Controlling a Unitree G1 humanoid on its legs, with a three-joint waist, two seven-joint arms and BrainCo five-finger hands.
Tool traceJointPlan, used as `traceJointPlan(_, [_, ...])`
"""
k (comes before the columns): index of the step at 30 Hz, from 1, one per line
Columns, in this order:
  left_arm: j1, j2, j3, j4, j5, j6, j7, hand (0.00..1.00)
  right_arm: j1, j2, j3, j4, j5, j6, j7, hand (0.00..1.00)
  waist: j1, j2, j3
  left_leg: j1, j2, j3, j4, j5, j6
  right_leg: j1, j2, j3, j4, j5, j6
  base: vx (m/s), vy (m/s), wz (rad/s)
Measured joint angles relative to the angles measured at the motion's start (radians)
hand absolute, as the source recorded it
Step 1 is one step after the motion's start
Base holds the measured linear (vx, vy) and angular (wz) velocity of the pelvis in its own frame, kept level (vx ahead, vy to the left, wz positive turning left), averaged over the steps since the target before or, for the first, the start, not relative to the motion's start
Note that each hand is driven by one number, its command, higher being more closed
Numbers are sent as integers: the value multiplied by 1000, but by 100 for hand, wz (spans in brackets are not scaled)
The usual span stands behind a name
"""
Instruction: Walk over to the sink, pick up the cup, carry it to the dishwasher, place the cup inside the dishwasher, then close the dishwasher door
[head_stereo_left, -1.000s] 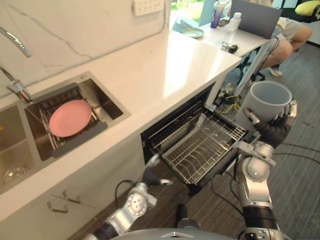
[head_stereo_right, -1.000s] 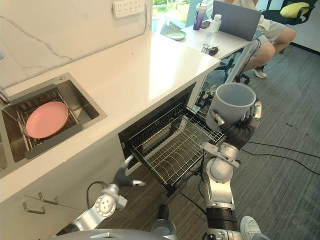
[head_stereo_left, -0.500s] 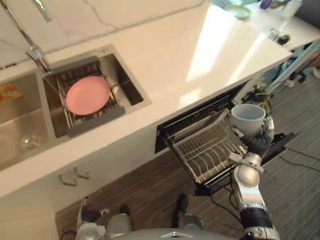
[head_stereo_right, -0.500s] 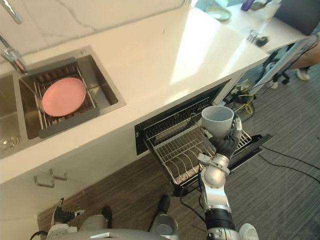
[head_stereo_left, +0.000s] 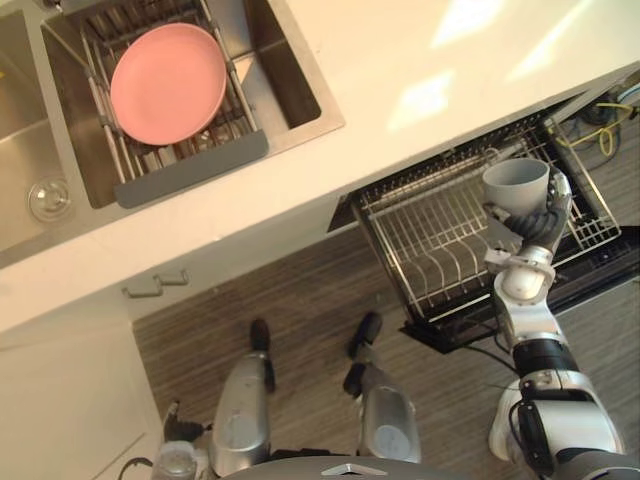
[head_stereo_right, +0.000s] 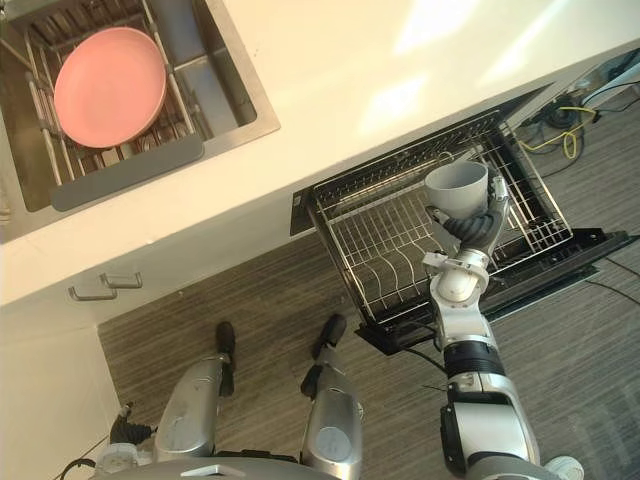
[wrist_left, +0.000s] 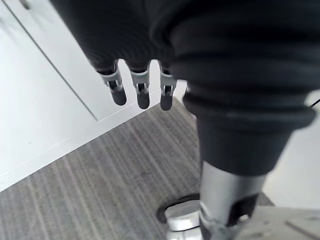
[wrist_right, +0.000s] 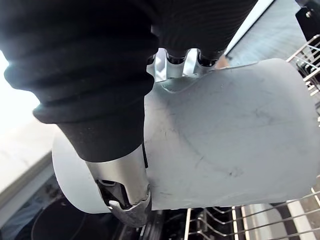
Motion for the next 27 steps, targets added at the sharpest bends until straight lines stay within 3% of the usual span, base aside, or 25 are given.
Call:
traceJointPlan(5, [-39, 23, -45, 34, -10, 35, -141, 0, -72, -48, 48, 92, 53, 0, 67, 100, 4, 10, 33, -46, -3, -17, 25, 3, 3, -35, -9, -2, 25, -4, -4, -37, 33, 8])
traceJointPlan(8, [-56, 33, -107, 47, 14, 95, -265, 0, -118, -49, 87, 148, 68, 2, 131, 100, 1, 30, 47, -82, -17, -39, 30, 11, 5, -70, -24, -6, 46, -10, -5, -36, 38, 11])
traceJointPlan(14, [-99, 6, -207, 129, 94, 175, -277, 0, -222, -7, 155, 298, 285, 86, 246, 100, 32, 81, 72, -113, -33, -61, 24, 29, 16, -96, -45, -26, 68, -12, -5, -17, 27, 13])
traceJointPlan(21, [-160, -3, -215, 188, 132, 193, -219, 0, -324, 56, 207, 334, 294, 175, 230, 100, 54, 84, 74, -115, -55, -68, -44, 82, 20, -130, -69, -35, 100, -20, -9, -18, 7, 12])
traceJointPlan(22, [-163, -4, -214, 191, 132, 193, -212, 0, -329, 56, 216, 334, 293, 181, 226, 0, 54, 84, 74, -115, -56, -68, -52, 88, 21, -132, -71, -37, 102, -20, -9, -18, -1, 10])
traceJointPlan(27, [-188, -8, -196, 211, 131, 176, -171, 0, -326, 72, 236, 334, 277, 183, 209, 0, 51, 84, 74, -88, -54, -72, -98, 119, 16, -133, -74, -43, 128, -37, -20, -9, -31, 4])
